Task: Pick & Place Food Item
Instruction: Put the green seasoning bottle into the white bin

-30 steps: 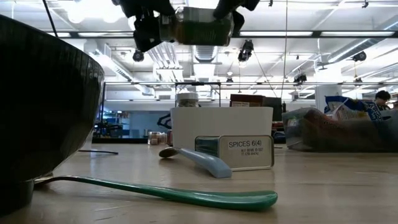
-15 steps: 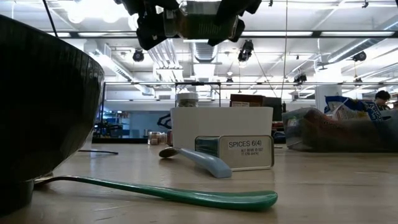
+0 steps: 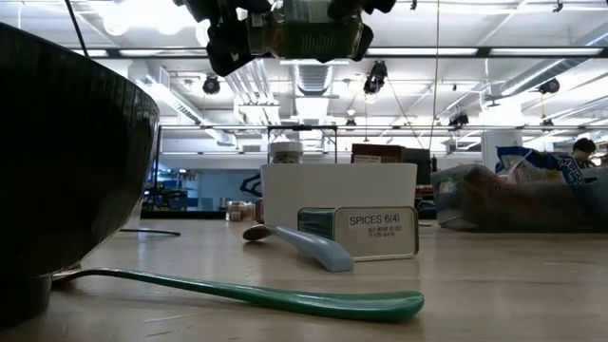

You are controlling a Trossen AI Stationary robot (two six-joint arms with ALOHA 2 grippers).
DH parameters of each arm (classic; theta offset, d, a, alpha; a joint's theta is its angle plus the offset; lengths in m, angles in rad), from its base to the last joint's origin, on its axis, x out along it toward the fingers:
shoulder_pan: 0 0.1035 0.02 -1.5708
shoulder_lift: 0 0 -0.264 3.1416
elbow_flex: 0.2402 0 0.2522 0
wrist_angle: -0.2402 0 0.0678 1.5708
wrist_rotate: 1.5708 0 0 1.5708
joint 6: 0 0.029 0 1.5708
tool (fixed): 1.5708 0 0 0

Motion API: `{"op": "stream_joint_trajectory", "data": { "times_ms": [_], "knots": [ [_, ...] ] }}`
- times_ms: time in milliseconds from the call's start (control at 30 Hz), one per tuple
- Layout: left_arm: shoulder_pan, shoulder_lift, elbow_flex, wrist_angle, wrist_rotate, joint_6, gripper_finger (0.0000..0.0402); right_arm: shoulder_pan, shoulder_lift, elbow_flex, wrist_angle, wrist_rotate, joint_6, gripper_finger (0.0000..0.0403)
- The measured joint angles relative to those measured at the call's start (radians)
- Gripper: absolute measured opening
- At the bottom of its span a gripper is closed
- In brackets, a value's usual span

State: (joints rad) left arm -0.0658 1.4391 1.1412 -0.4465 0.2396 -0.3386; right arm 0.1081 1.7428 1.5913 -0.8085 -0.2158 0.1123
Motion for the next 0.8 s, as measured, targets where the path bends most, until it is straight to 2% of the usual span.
{"op": "stream_joint_trajectory", "data": {
  "times_ms": [133,467,567,733,800],
  "knots": [
    [0.0,0.0,0.0,0.0,-0.001,0.0,0.0188,0.0,0.0,0.0,0.0,-0.003,0.008,0.03],
    [-0.001,0.0,0.0,-0.015,-0.03,0.016,0.0188,-0.001,0.0,0.0,0.004,-0.001,0.019,0.0298],
    [-0.001,0.0,0.0,-0.022,-0.041,0.025,0.0188,-0.001,0.0,0.0,0.004,0.003,0.019,0.0273],
    [-0.003,0.0,0.0,-0.021,-0.046,0.031,0.0188,-0.001,0.0,0.0,0.004,0.005,0.031,0.0196],
    [-0.003,0.0,0.0,-0.022,-0.049,0.032,0.0188,-0.002,0.0,0.0,0.004,0.007,0.031,0.0193]
  ]
}}
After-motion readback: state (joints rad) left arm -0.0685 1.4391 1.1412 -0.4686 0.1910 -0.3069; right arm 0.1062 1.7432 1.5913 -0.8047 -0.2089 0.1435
